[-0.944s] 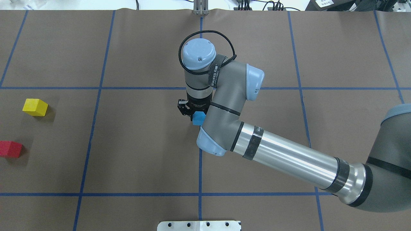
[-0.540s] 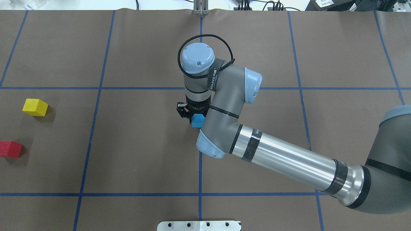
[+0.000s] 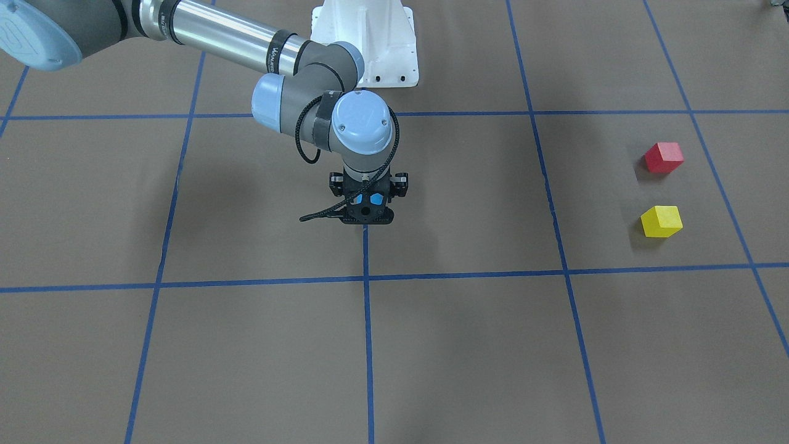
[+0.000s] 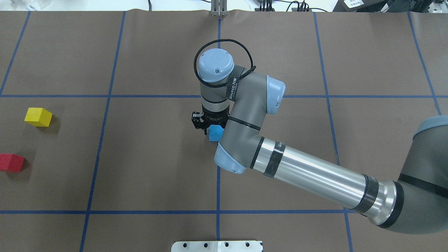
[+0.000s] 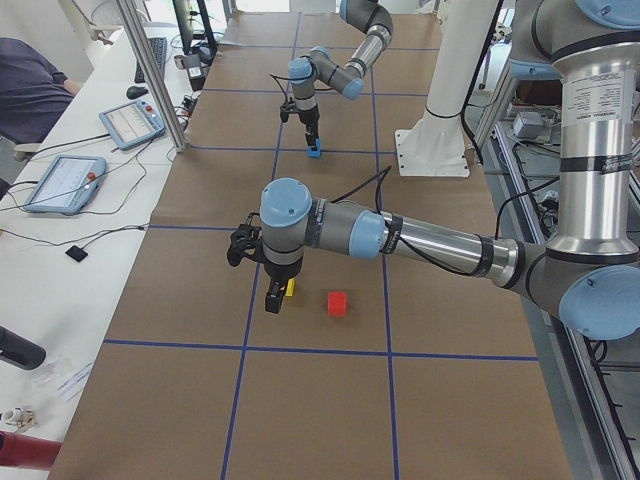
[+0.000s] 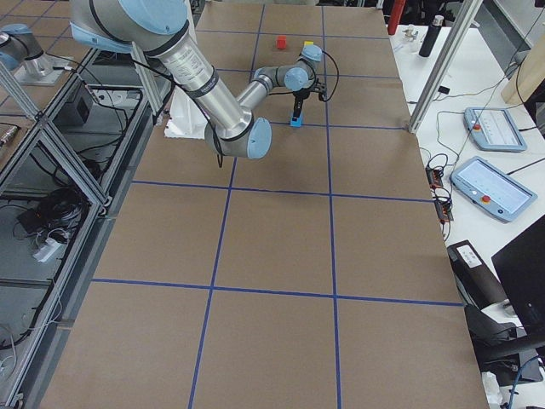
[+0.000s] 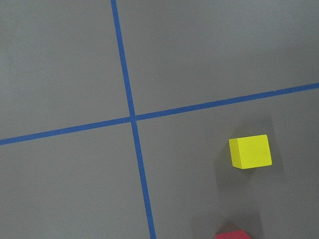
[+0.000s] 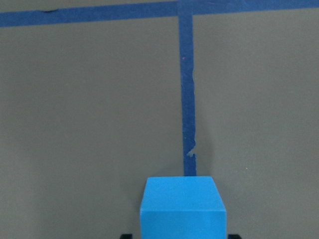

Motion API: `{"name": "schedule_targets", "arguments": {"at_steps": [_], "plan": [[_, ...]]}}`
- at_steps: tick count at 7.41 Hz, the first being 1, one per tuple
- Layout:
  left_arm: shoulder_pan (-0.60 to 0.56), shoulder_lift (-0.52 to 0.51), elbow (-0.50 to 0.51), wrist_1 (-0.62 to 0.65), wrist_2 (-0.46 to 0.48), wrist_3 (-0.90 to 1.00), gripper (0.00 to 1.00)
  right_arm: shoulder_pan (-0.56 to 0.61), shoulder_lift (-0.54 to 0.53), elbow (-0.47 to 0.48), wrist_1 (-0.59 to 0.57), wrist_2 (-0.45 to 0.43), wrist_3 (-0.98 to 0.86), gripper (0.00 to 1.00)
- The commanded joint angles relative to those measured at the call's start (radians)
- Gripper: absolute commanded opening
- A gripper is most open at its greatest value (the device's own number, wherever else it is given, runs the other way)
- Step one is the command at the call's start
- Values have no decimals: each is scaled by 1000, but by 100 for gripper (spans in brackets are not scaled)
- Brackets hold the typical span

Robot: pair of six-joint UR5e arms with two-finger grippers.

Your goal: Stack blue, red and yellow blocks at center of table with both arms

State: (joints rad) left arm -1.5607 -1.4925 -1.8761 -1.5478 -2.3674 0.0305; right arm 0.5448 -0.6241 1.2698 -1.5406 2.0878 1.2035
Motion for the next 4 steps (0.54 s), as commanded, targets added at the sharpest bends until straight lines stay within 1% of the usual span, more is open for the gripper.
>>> {"name": "schedule_targets", "arguments": {"at_steps": [1, 2, 3, 4], "plan": [[5, -9, -2, 2, 8, -1, 100, 6, 0, 22, 19, 0, 2, 99], [34, -40, -2, 3, 8, -4, 100, 42, -3, 63, 46, 5, 5, 99], [75, -75, 3, 17, 11, -13, 100, 84, -20, 124, 42, 20, 4, 100], [94, -77, 2, 23, 2, -61, 100, 146, -54, 132, 45, 61, -14, 100]]}}
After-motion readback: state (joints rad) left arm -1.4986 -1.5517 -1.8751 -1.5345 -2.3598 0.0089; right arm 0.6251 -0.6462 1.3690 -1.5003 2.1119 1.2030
